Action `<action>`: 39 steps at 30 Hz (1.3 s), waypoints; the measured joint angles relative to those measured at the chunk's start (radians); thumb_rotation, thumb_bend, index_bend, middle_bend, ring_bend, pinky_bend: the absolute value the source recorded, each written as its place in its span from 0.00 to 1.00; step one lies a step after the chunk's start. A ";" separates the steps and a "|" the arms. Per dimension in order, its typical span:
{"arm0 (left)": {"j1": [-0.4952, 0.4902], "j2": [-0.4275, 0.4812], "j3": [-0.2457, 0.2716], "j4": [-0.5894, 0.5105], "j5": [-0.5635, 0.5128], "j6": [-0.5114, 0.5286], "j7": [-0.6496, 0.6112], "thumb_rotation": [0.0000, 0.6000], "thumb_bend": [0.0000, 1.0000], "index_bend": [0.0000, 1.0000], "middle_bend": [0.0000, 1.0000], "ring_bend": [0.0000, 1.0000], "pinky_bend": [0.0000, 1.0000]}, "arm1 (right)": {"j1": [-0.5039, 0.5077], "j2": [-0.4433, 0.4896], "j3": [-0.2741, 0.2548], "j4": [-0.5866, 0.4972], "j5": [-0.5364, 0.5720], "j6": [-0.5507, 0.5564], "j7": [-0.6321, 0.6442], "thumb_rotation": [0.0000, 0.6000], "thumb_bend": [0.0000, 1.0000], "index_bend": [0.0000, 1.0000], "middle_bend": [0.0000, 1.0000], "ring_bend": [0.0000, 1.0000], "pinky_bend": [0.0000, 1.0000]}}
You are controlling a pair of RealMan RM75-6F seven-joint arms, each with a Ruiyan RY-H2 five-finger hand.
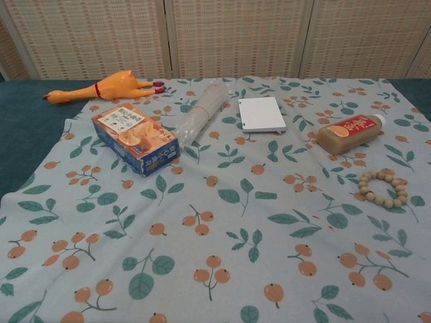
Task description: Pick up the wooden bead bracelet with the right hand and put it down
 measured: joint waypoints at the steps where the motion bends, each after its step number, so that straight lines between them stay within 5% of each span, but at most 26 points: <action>1: 0.003 0.004 -0.001 -0.001 0.004 -0.003 -0.004 1.00 0.40 0.00 0.00 0.00 0.08 | 0.002 -0.002 0.000 0.004 -0.003 -0.004 0.001 0.88 0.23 0.00 0.00 0.00 0.00; 9: 0.019 0.031 -0.020 0.000 0.006 -0.028 -0.045 1.00 0.40 0.00 0.00 0.00 0.08 | 0.065 -0.070 -0.002 0.063 -0.033 -0.111 0.004 0.91 0.27 0.01 0.08 0.00 0.00; 12: 0.024 0.042 -0.033 -0.001 0.003 -0.033 -0.061 1.00 0.40 0.00 0.00 0.00 0.08 | 0.111 -0.134 0.002 0.113 -0.054 -0.166 -0.020 1.00 0.27 0.08 0.13 0.00 0.00; 20: 0.038 0.033 -0.043 0.024 0.052 -0.022 -0.072 1.00 0.41 0.00 0.00 0.00 0.09 | 0.222 -0.352 0.032 0.286 -0.086 -0.265 -0.096 1.00 0.30 0.26 0.28 0.00 0.00; 29: 0.051 0.028 -0.060 0.051 0.073 -0.016 -0.102 1.00 0.41 0.00 0.00 0.00 0.09 | 0.304 -0.508 0.060 0.436 -0.060 -0.344 -0.215 1.00 0.31 0.34 0.31 0.00 0.00; 39: 0.052 0.035 -0.070 0.049 0.066 -0.054 -0.102 1.00 0.41 0.00 0.00 0.00 0.09 | 0.325 -0.544 0.051 0.496 -0.022 -0.377 -0.233 1.00 0.31 0.35 0.32 0.01 0.00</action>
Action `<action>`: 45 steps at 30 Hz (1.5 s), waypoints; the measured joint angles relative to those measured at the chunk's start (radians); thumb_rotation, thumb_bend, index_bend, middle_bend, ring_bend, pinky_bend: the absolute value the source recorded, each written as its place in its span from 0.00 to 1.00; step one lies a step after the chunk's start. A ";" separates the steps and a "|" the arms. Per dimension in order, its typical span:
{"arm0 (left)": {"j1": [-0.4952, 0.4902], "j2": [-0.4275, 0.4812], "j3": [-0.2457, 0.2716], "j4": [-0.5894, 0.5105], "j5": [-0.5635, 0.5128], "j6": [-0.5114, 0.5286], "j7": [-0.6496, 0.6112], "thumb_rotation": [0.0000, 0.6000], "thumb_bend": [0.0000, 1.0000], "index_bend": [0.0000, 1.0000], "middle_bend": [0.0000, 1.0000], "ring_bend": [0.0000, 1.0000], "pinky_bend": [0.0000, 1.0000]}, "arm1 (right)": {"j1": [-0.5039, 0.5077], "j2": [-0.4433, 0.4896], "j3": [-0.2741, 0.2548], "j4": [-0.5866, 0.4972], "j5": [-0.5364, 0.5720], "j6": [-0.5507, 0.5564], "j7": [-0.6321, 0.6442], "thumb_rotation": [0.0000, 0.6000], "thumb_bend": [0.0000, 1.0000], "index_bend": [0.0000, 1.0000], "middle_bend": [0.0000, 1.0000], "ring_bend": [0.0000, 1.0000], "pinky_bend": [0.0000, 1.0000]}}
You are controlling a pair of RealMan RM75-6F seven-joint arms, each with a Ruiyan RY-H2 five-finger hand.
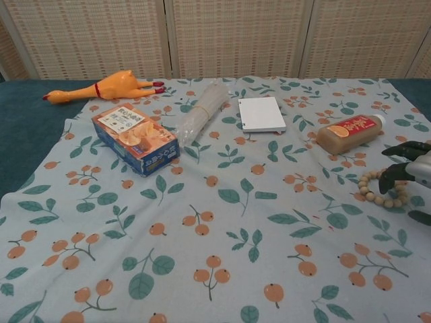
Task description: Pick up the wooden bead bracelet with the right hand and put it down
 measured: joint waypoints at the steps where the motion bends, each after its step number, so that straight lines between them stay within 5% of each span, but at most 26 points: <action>1: 0.000 0.000 -0.001 0.000 0.000 -0.002 0.001 1.00 0.42 0.00 0.00 0.00 0.09 | 0.002 -0.004 -0.001 0.006 0.002 -0.003 -0.001 1.00 0.31 0.36 0.32 0.01 0.00; 6: 0.004 0.004 -0.005 -0.005 0.000 -0.009 0.004 1.00 0.42 0.00 0.00 0.00 0.09 | 0.015 -0.031 -0.005 0.038 0.015 -0.016 -0.012 1.00 0.31 0.41 0.34 0.05 0.00; 16: 0.003 0.008 -0.007 -0.009 -0.004 -0.037 0.016 1.00 0.42 0.00 0.00 0.00 0.09 | 0.012 -0.088 -0.006 0.107 0.034 0.010 -0.014 1.00 0.36 0.73 0.53 0.27 0.00; 25: 0.006 0.007 -0.014 -0.011 -0.008 -0.038 0.026 1.00 0.43 0.00 0.00 0.00 0.09 | 0.008 -0.083 0.004 0.084 0.051 0.023 0.056 1.00 0.63 0.80 0.59 0.35 0.10; 29: 0.008 0.006 -0.016 -0.012 -0.007 -0.040 0.029 1.00 0.44 0.00 0.00 0.00 0.09 | 0.008 -0.052 0.031 0.004 0.086 0.016 0.228 1.00 0.71 0.80 0.61 0.37 0.12; 37: 0.011 0.005 -0.018 -0.012 -0.003 -0.043 0.031 1.00 0.44 0.00 0.00 0.00 0.09 | 0.011 0.021 0.104 -0.173 0.217 -0.055 0.557 1.00 0.71 0.80 0.61 0.38 0.13; 45: 0.011 0.001 -0.023 -0.009 -0.011 -0.052 0.040 1.00 0.44 0.00 0.00 0.00 0.09 | 0.020 0.140 0.261 -0.370 0.458 -0.323 1.068 1.00 0.71 0.80 0.62 0.38 0.14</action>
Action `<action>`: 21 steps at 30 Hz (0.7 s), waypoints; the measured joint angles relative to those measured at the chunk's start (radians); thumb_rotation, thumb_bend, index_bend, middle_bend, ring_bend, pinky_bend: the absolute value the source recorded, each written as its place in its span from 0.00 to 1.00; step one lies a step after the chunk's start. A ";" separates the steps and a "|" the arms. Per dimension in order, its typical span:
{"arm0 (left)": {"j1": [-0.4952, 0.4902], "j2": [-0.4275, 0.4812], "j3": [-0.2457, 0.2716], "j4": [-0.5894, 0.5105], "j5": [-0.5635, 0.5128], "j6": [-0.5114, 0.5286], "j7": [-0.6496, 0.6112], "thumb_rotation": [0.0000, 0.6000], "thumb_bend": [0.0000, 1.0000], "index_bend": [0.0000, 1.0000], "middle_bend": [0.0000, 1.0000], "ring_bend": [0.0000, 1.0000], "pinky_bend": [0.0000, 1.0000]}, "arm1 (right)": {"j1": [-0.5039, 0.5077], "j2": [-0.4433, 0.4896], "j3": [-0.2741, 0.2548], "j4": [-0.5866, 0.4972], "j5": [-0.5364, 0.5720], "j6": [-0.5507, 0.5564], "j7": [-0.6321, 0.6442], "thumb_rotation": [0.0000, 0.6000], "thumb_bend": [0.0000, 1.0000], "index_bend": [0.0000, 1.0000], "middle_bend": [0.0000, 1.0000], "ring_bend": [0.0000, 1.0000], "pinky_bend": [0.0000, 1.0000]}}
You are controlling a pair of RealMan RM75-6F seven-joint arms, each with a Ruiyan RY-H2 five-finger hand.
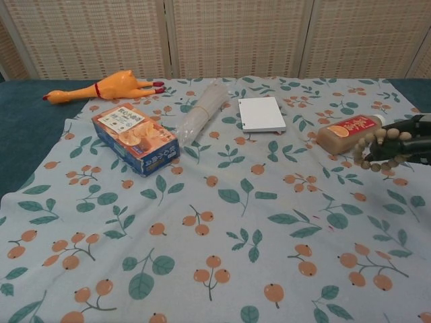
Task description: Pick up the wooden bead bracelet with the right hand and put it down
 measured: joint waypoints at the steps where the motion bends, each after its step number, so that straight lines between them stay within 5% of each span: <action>1: 0.001 0.000 0.000 0.000 0.001 0.000 0.001 1.00 0.44 0.00 0.00 0.00 0.09 | -0.001 0.012 0.026 -0.014 0.028 -0.048 0.070 1.00 0.71 0.80 0.62 0.38 0.14; 5: 0.000 -0.002 -0.001 0.001 0.000 -0.003 0.003 1.00 0.44 0.00 0.00 0.00 0.09 | -0.025 0.051 0.184 -0.053 0.139 -0.324 0.377 1.00 0.71 0.79 0.62 0.38 0.14; 10: 0.000 -0.003 -0.002 0.001 -0.003 -0.009 0.006 1.00 0.44 0.00 0.00 0.00 0.09 | -0.121 0.041 0.432 -0.070 0.228 -0.634 0.524 1.00 0.71 0.73 0.62 0.34 0.14; 14: -0.001 -0.005 -0.004 0.001 -0.007 -0.014 0.011 1.00 0.44 0.00 0.00 0.00 0.09 | -0.248 -0.030 0.620 -0.067 0.294 -0.831 0.483 0.99 0.71 0.67 0.61 0.31 0.14; 21: 0.001 -0.004 -0.005 0.000 -0.006 -0.013 0.011 1.00 0.44 0.00 0.00 0.00 0.09 | -0.359 -0.162 0.759 -0.018 0.392 -1.008 0.237 0.69 0.68 0.45 0.53 0.23 0.14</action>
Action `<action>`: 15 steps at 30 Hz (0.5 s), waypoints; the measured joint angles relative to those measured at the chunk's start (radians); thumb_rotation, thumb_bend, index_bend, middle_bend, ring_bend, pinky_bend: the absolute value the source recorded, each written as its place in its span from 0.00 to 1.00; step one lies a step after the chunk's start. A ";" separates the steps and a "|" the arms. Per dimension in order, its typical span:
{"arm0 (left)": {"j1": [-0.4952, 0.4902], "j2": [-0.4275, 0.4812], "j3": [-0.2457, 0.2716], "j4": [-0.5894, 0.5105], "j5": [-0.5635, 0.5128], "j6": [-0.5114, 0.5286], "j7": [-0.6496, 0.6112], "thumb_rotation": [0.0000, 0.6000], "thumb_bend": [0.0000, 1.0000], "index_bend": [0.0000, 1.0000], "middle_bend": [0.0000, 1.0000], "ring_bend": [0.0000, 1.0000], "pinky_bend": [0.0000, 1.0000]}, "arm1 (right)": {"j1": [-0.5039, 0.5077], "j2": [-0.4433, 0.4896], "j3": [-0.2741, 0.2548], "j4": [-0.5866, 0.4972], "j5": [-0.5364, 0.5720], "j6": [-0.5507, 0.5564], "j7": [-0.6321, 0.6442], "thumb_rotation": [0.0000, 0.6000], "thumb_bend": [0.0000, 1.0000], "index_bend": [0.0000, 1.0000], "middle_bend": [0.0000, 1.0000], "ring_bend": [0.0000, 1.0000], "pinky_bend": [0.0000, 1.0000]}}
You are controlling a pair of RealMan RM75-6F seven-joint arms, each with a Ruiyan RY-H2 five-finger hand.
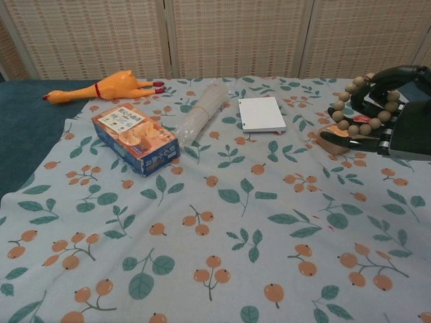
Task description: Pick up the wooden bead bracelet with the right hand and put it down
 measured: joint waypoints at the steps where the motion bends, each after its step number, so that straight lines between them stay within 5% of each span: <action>1: 0.000 0.000 0.000 0.000 0.000 -0.001 0.000 1.00 0.44 0.00 0.00 0.00 0.09 | -0.010 -0.013 0.011 0.007 0.010 -0.017 -0.038 0.65 0.64 0.41 0.52 0.22 0.14; 8: -0.001 0.001 0.000 0.000 0.003 -0.004 0.000 1.00 0.44 0.00 0.00 0.00 0.09 | -0.046 -0.071 0.047 0.059 0.073 -0.120 -0.290 0.38 0.33 0.27 0.45 0.17 0.12; 15: -0.002 0.001 -0.001 0.002 -0.002 -0.012 0.001 1.00 0.44 0.00 0.00 0.00 0.09 | -0.017 -0.044 -0.005 0.061 0.084 -0.122 -0.395 0.23 0.12 0.22 0.42 0.15 0.12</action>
